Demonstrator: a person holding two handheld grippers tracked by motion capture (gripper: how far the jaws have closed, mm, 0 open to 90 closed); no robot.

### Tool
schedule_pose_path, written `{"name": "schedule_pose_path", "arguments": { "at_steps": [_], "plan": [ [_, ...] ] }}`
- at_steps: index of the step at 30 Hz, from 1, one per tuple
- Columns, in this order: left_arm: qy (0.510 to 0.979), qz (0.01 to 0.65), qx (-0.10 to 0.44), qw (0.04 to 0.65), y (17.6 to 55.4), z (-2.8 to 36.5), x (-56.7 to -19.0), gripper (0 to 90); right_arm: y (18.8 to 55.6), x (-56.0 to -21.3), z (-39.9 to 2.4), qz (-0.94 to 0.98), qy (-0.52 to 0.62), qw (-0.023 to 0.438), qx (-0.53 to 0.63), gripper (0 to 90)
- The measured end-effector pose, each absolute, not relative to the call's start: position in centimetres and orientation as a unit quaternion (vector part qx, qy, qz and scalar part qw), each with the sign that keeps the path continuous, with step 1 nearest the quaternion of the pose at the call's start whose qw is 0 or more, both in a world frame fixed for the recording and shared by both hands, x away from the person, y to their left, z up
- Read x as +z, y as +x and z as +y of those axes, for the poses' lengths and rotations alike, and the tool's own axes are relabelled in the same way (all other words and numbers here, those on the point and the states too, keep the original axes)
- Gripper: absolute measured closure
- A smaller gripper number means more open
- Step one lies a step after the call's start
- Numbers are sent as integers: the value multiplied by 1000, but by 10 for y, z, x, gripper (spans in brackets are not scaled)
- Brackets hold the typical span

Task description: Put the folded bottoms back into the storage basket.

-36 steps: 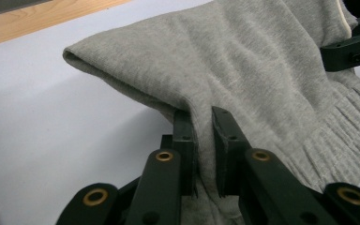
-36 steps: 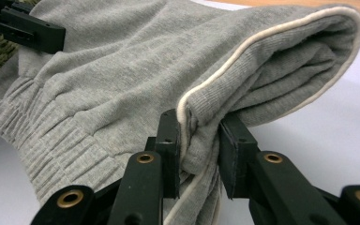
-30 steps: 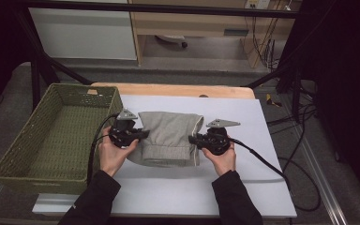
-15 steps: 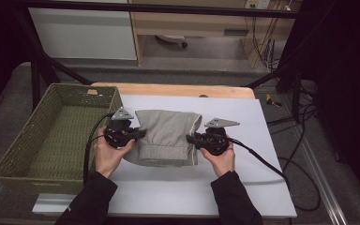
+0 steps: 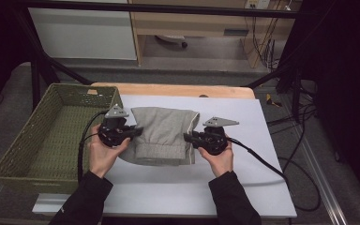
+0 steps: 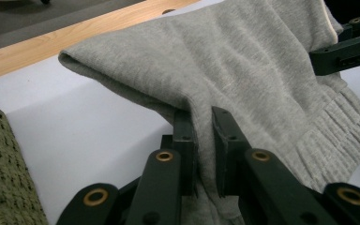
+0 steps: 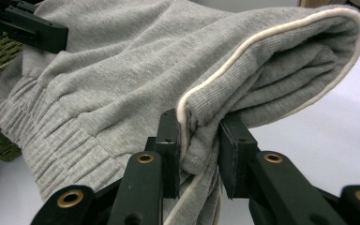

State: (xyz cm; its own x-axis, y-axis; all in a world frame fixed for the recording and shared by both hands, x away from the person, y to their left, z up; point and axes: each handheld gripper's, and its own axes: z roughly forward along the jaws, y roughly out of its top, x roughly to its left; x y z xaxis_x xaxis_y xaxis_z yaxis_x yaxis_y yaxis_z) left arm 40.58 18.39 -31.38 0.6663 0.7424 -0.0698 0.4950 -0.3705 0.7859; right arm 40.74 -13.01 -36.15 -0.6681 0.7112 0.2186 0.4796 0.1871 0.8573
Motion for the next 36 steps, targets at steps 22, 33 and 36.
{"name": "schedule_pose_path", "arguments": {
  "at_steps": [22,33,36],
  "plan": [
    [816,374,159,410,401,194,-294,813,404,-350,-121,754,382,117,521,725],
    [813,376,165,413,398,203,-285,813,403,-342,-113,750,375,121,531,725],
    [814,375,169,409,398,205,-283,813,403,-340,-109,750,373,123,533,725]
  ]
}}
